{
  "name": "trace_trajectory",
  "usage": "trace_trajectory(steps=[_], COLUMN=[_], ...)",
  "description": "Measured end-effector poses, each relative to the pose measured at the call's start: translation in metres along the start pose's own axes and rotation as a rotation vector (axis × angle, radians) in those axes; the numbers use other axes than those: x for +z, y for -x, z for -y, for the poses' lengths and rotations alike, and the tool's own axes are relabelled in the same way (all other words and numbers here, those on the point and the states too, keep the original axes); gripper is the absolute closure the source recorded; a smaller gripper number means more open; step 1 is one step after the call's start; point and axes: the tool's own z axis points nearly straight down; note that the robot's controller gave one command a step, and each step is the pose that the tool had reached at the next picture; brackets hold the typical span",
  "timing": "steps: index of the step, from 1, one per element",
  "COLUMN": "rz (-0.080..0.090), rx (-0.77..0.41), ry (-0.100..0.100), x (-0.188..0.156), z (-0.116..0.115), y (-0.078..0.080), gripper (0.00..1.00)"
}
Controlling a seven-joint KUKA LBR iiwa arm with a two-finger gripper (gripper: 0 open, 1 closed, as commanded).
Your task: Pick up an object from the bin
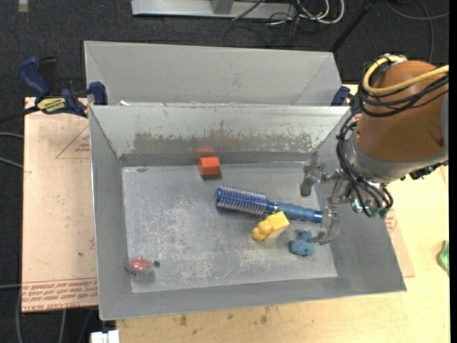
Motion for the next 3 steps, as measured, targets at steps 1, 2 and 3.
trace_trajectory(steps=[1,2,3], rz=[0.0,0.008,0.009], rx=[-0.074,-0.21,-0.21], ry=[0.0,-0.002,-0.002], x=[0.108,0.167,0.165], z=[-0.001,-0.004,-0.004], y=[0.029,0.088,0.088], gripper=[0.0,0.0,1.0])
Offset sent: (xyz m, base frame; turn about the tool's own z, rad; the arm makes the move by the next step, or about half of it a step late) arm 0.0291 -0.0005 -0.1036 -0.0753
